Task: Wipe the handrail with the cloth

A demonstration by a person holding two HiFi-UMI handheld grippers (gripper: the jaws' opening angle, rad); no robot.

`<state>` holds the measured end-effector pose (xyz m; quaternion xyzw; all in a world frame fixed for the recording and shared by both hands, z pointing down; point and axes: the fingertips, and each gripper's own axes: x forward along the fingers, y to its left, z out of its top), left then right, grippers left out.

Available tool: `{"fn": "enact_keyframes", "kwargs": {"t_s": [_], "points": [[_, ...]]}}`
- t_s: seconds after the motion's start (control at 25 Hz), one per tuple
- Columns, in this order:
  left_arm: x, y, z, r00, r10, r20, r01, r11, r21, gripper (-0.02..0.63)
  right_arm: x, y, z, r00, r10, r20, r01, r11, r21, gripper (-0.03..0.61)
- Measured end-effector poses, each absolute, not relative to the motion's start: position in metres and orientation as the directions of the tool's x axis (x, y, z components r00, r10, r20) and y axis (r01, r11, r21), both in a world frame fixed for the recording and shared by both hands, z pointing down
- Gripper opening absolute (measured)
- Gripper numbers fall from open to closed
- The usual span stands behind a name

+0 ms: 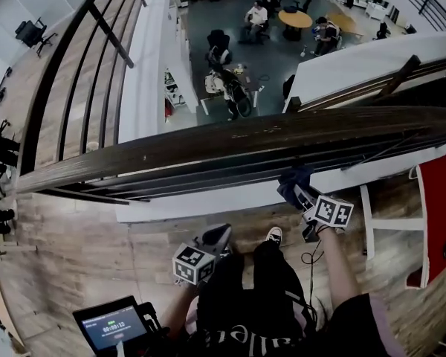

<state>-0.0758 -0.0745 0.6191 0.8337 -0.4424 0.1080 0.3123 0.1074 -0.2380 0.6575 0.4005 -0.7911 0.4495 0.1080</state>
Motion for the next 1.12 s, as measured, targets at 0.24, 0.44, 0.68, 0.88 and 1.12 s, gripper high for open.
{"fn": "enact_keyframes", "kwargs": {"t_s": [0.24, 0.44, 0.68, 0.88, 1.12], "points": [[-0.098, -0.046, 0.634, 0.553, -0.697, 0.457, -0.823, -0.369, 0.433, 0.002, 0.032, -0.213, 0.685, -0.722, -0.436, 0.536, -0.686, 0.359, -0.632, 0.104], [-0.127, -0.009, 0.672, 0.544, -0.704, 0.457, -0.821, -0.335, 0.462, 0.002, -0.036, -0.191, 0.719, -0.754, -0.362, 0.548, -0.657, 0.404, -0.637, 0.104], [-0.173, 0.017, 0.700, 0.512, -0.712, 0.481, -0.834, -0.279, 0.475, 0.002, -0.118, -0.186, 0.745, -0.783, -0.310, 0.540, -0.620, 0.454, -0.639, 0.104], [-0.204, 0.022, 0.729, 0.493, -0.703, 0.512, -0.852, -0.269, 0.450, 0.002, -0.165, -0.191, 0.771, -0.798, -0.291, 0.527, -0.599, 0.470, -0.648, 0.104], [-0.191, 0.016, 0.737, 0.538, -0.667, 0.516, -0.829, -0.307, 0.468, 0.002, -0.167, -0.198, 0.809, -0.780, -0.278, 0.560, -0.621, 0.454, -0.639, 0.104]]}}
